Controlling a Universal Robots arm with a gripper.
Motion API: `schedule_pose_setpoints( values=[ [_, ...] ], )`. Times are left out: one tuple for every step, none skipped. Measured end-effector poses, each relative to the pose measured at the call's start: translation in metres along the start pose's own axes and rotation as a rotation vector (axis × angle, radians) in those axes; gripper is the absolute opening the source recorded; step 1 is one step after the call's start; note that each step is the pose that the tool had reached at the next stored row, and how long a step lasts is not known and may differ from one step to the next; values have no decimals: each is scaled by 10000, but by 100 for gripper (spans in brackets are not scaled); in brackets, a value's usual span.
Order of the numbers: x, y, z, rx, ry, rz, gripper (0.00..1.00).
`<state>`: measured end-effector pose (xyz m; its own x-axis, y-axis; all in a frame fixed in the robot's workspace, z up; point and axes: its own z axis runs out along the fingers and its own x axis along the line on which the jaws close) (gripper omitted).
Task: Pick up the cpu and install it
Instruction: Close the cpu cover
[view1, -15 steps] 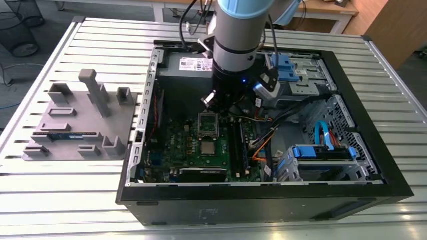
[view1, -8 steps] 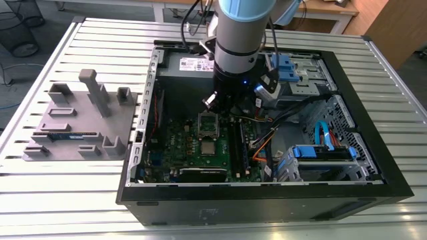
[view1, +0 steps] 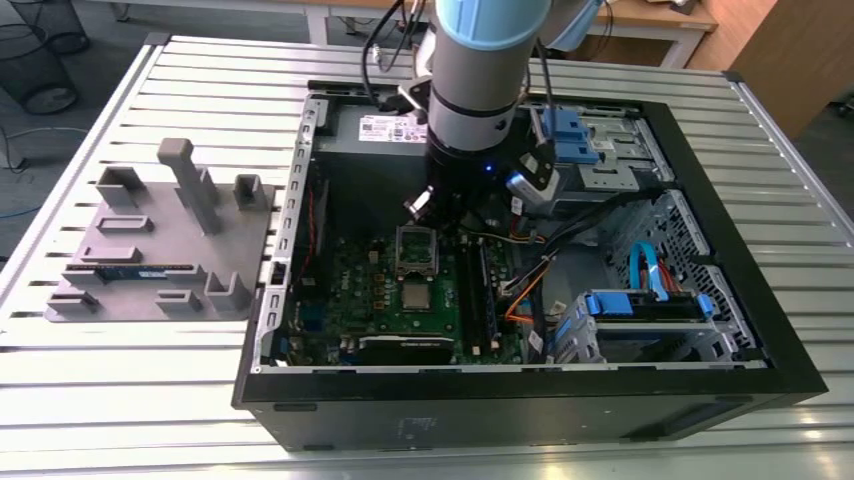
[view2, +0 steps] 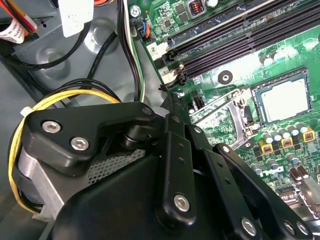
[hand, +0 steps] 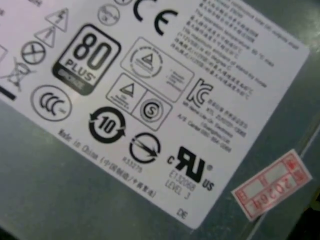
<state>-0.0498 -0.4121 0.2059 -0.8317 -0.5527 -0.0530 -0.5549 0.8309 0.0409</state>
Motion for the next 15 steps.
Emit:
schedule_pose_setpoints(
  values=[
    [3,2,1,0,0,-5,11],
    [9,6,2,-1,-1,-11,11],
    [15,9,2,-3,-3,-16,11],
    [22,10,2,-2,-2,-21,11],
    [28,10,2,3,0,-27,11],
    [33,9,1,10,2,-34,11],
    [36,7,-1,18,6,-41,11],
    [39,5,-3,26,11,-47,11],
    [41,3,-6,33,14,-50,11],
    [44,1,-8,39,17,-54,11],
    [46,-1,-11,44,18,-57,11],
    [48,-2,-14,47,18,-59,11],
    [49,-4,-17,49,17,-62,11],
    [50,-6,-22,51,17,-65,11],
    [50,-8,-27,53,18,-67,11]
  ],
)
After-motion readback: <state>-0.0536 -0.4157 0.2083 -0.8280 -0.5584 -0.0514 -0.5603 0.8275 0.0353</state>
